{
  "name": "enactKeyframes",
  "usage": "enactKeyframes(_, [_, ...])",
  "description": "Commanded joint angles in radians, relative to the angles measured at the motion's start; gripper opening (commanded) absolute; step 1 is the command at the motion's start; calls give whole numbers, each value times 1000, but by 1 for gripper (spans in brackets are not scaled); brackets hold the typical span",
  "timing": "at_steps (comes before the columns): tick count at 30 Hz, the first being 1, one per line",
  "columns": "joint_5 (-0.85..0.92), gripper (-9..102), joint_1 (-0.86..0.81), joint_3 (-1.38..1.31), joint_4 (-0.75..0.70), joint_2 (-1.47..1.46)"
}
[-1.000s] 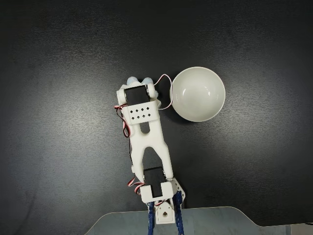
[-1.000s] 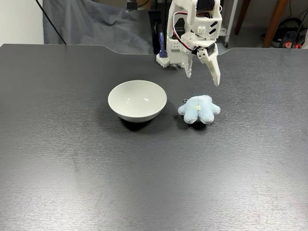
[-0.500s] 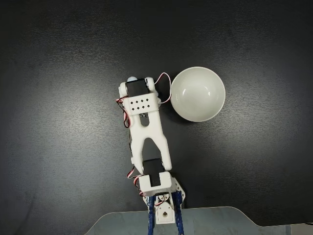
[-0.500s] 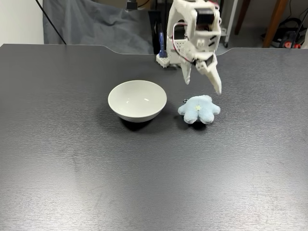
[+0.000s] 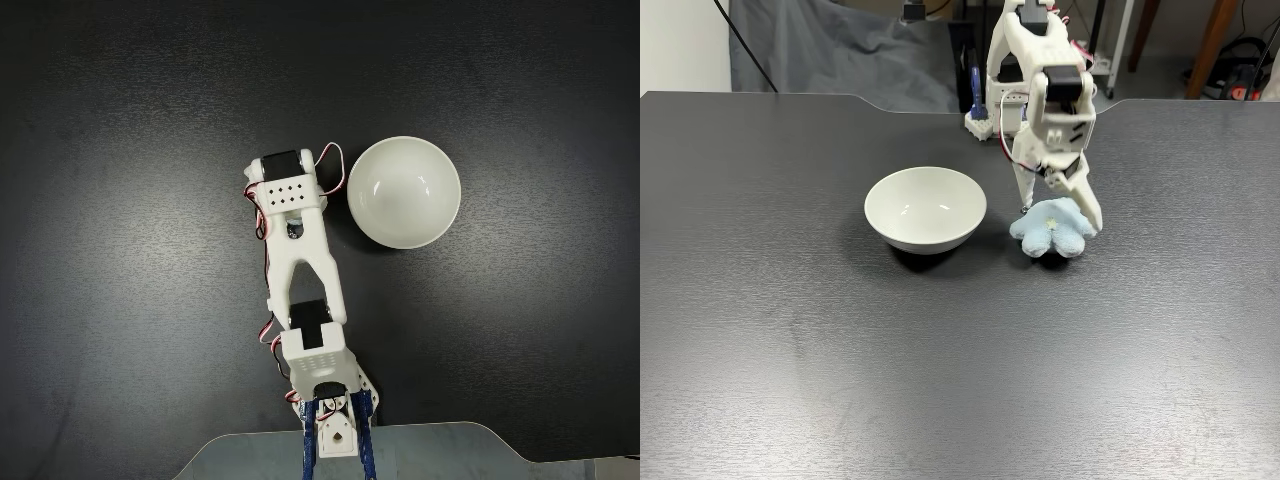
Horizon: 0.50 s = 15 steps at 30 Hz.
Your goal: Grasp a skyblue doll and put it in the white bowl.
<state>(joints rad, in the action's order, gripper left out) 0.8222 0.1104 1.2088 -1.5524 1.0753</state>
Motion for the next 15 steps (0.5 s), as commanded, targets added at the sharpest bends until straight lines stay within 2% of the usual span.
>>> enactKeyframes(1, [5,57,-11,-11,3,5])
enactKeyframes(15, [-12,57,-11,-23,20,-54])
